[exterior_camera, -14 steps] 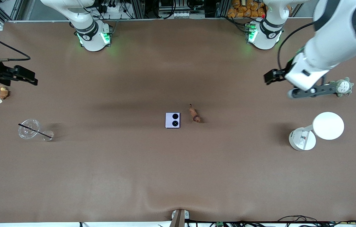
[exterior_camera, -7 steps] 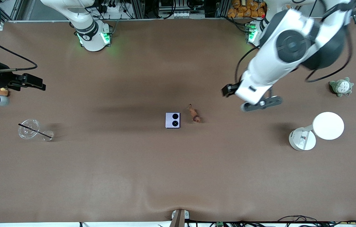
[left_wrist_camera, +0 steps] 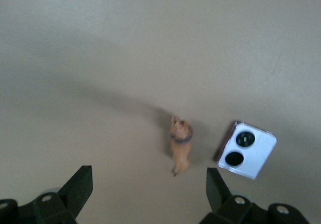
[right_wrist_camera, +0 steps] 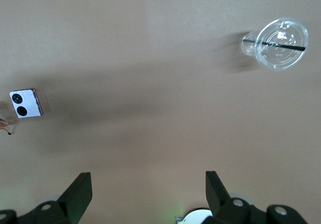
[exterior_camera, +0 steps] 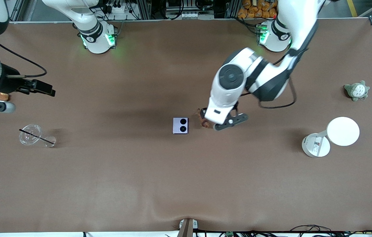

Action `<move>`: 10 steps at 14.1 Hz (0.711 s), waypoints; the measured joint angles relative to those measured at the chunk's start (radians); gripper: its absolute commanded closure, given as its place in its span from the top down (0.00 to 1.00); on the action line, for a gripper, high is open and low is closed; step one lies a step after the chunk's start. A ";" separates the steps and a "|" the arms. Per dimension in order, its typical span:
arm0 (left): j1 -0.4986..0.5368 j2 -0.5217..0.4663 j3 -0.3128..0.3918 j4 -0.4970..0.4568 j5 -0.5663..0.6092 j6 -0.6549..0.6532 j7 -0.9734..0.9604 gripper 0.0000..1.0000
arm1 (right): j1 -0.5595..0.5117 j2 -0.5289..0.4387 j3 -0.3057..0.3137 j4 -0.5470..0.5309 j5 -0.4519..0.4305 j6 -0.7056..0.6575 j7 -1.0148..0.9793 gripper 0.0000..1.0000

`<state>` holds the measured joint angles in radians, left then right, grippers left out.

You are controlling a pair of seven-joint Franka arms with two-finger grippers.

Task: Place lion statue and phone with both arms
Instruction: 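Grasp the lion with the left gripper while the right gripper reaches the phone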

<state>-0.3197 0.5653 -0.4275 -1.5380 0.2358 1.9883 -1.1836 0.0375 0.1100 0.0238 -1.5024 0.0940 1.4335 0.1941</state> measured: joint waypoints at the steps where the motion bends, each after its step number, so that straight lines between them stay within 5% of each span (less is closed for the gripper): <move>1: -0.013 0.034 0.000 0.000 0.045 0.023 -0.056 1.00 | 0.003 0.000 0.000 -0.004 0.000 0.002 0.005 1.00; 7: -0.065 0.166 0.000 0.011 0.130 0.106 -0.238 1.00 | 0.026 0.002 0.000 -0.023 0.000 0.023 0.057 1.00; 10: -0.073 0.186 0.001 0.015 0.131 0.111 -0.254 0.82 | 0.075 0.004 0.001 -0.033 0.000 0.042 0.121 1.00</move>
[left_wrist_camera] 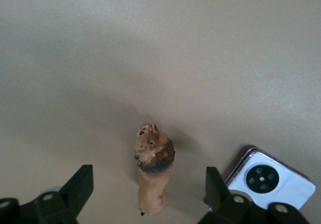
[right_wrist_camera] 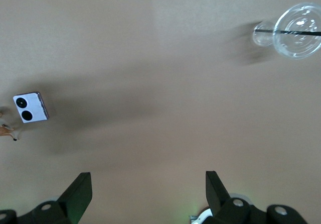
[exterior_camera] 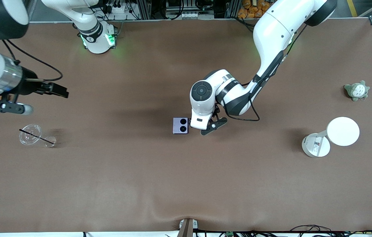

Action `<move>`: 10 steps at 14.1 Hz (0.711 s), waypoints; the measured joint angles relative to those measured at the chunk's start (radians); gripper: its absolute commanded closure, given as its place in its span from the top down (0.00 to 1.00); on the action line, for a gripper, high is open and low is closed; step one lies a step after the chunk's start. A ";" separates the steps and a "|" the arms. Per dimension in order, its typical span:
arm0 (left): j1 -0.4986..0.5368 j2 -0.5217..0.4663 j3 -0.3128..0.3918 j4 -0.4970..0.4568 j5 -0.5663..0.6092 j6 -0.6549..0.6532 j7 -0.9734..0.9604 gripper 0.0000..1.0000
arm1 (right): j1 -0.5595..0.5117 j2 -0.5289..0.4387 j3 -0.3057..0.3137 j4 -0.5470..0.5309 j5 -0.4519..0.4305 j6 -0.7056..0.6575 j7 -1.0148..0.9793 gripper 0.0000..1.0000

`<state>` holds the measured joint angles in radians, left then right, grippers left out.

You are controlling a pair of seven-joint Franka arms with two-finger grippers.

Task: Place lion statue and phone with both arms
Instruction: 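Grasp the lion with the left gripper while the right gripper reaches the phone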

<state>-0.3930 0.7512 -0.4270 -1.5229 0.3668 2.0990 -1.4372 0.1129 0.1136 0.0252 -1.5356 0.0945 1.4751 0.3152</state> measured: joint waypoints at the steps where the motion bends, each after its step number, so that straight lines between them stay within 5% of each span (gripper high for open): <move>1: 0.000 0.006 0.000 0.000 0.000 0.001 0.000 0.72 | 0.013 0.003 0.000 -0.006 0.000 0.022 0.016 1.00; 3: 0.000 0.017 0.001 0.001 0.000 0.008 0.000 0.45 | 0.038 0.017 0.002 -0.015 0.000 0.070 0.027 1.00; 6: 0.000 0.033 0.003 0.001 0.001 0.023 0.000 0.44 | 0.074 0.085 0.003 -0.032 0.028 0.157 0.036 1.00; 7: 0.000 0.038 0.003 0.002 0.001 0.030 0.000 0.36 | 0.075 0.121 0.003 -0.034 0.057 0.189 0.036 1.00; 8: 0.000 0.042 0.004 0.002 0.002 0.036 0.000 0.10 | 0.075 0.158 0.001 -0.034 0.079 0.221 0.036 1.00; 10: 0.000 0.045 0.003 0.004 0.017 0.040 0.001 0.00 | 0.075 0.223 0.001 -0.034 0.105 0.288 0.036 1.00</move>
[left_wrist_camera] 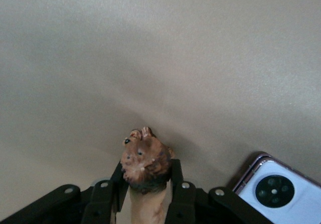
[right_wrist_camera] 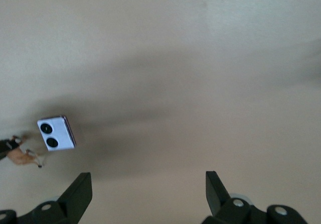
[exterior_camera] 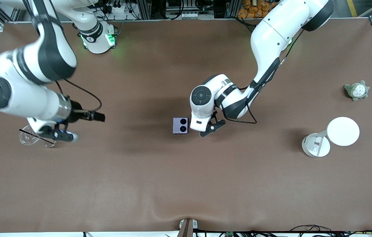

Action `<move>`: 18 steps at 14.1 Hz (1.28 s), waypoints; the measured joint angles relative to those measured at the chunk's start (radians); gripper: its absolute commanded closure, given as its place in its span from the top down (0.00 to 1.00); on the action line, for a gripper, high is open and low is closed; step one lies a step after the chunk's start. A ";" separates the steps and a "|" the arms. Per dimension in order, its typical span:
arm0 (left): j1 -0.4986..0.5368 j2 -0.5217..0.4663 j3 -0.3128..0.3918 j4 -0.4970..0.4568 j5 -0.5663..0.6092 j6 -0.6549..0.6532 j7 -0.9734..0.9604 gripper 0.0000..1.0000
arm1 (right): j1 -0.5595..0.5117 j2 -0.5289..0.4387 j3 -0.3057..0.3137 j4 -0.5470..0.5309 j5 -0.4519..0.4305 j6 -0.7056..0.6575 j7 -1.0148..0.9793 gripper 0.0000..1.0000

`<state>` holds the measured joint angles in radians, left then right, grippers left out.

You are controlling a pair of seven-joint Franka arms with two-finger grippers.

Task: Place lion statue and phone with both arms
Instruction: 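Grasp the lion with the left gripper while the right gripper reaches the phone, then grasp the silver phone with the right gripper while the left gripper lifts the lion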

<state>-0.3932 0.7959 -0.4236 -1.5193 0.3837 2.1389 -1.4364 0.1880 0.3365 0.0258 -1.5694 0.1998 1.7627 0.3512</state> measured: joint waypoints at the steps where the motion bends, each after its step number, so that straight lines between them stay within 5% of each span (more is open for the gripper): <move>1: 0.001 0.000 0.000 0.001 0.008 0.001 0.000 0.00 | 0.000 0.027 0.000 0.000 0.010 0.031 0.000 1.00; 5: 0.019 -0.010 0.005 0.022 0.021 -0.008 0.022 0.00 | -0.013 0.092 -0.007 0.001 0.017 0.072 -0.003 1.00; 8: 0.062 -0.066 0.007 0.035 0.023 -0.133 0.085 0.00 | 0.017 0.092 0.000 0.007 0.021 0.074 -0.004 1.00; 15: 0.247 -0.215 0.001 -0.004 0.023 -0.282 0.528 0.00 | 0.297 0.154 0.005 0.002 0.016 0.180 0.111 1.00; 18: 0.370 -0.246 -0.056 -0.052 0.022 -0.283 0.699 0.00 | 0.373 0.230 0.003 0.018 -0.050 0.232 0.131 1.00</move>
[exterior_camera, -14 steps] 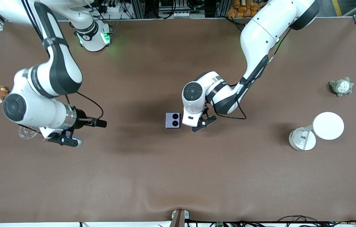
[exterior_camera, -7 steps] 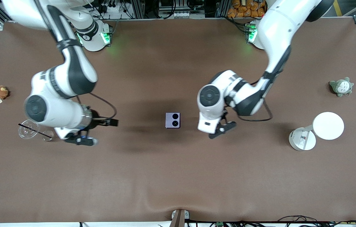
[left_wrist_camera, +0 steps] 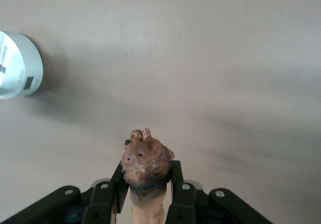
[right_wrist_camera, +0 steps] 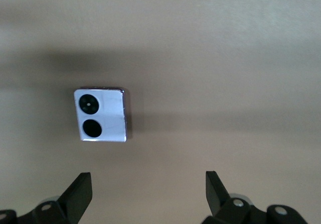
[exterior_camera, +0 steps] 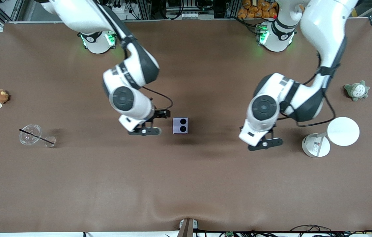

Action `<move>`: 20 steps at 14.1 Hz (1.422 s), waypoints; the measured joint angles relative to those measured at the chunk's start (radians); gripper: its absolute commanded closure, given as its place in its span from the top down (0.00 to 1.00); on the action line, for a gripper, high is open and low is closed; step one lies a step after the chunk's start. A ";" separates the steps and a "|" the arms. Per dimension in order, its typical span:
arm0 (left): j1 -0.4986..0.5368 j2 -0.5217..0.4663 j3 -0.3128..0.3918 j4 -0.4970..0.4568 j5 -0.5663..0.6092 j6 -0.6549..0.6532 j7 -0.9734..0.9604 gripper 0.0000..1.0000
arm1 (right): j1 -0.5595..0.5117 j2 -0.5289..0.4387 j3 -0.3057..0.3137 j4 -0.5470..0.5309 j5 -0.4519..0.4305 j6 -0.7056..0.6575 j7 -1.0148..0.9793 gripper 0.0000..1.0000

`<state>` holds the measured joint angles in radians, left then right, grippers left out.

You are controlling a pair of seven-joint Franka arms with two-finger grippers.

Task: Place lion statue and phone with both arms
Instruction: 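Grasp the silver phone with the right gripper while the left gripper lifts the lion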

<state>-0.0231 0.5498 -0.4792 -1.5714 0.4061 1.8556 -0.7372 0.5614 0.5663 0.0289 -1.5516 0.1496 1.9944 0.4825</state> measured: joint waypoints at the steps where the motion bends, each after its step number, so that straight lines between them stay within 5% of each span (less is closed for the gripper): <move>1: 0.064 -0.004 -0.043 -0.014 0.000 0.000 0.044 0.00 | 0.015 0.031 0.000 0.016 -0.030 0.016 0.002 1.00; 4: 0.229 -0.007 -0.125 -0.043 0.000 0.000 0.184 0.00 | 0.049 0.114 0.000 0.053 -0.053 0.134 0.049 1.00; 8: 0.338 -0.007 -0.133 -0.086 0.000 0.025 0.336 0.00 | 0.098 0.198 -0.001 0.069 -0.059 0.236 0.127 1.00; 20: 0.426 0.093 -0.128 -0.148 0.224 0.268 0.401 0.00 | 0.136 0.265 -0.002 0.101 -0.140 0.299 0.190 1.00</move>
<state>0.4027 0.6428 -0.6075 -1.7189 0.6306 2.1237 -0.3359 0.6969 0.8316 0.0267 -1.4506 0.0095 2.2938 0.6727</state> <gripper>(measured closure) 0.626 0.000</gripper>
